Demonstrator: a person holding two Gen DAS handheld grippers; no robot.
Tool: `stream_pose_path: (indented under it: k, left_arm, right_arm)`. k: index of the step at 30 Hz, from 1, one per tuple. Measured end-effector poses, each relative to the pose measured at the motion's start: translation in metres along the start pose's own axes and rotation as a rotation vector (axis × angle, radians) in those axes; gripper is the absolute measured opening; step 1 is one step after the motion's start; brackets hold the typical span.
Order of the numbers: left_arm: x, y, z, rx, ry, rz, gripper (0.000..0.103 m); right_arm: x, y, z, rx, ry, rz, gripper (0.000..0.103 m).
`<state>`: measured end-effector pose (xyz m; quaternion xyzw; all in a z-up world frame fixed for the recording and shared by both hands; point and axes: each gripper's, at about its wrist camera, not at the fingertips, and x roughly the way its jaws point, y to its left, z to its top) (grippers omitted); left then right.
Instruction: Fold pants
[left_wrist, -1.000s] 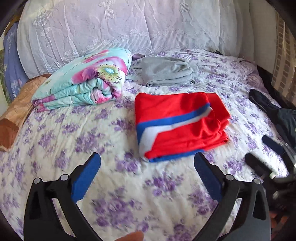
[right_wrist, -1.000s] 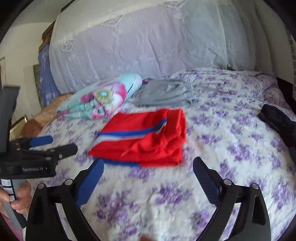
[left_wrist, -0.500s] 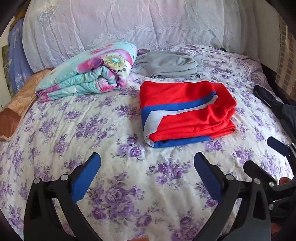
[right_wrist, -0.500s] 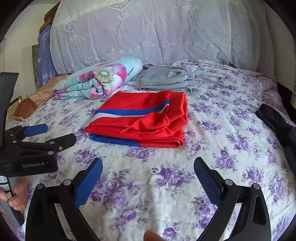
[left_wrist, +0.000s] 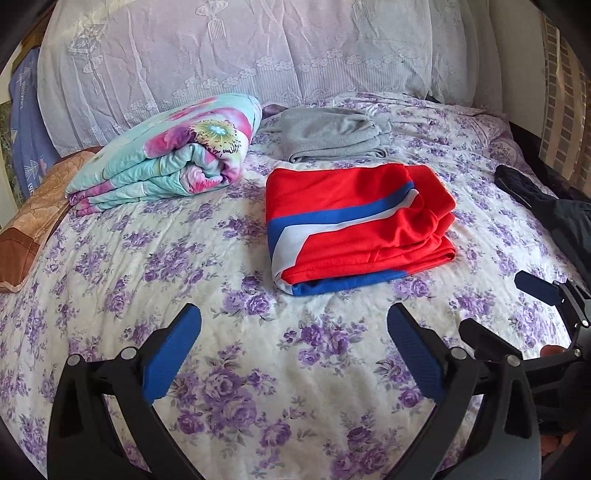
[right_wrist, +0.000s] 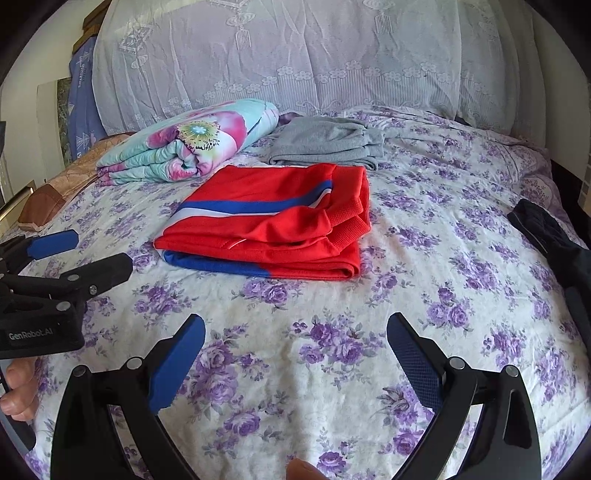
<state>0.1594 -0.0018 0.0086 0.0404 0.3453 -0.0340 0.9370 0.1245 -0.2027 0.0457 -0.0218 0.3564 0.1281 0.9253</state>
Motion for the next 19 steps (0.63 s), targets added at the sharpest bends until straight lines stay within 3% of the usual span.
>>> stream_pose_path:
  k: [19]
  left_arm:
    - [-0.004, -0.0038, -0.0016, 0.0, 0.003, -0.005, 0.099]
  right_arm:
    - [0.0052, -0.0012, -0.0014, -0.001, 0.018, 0.002, 0.099]
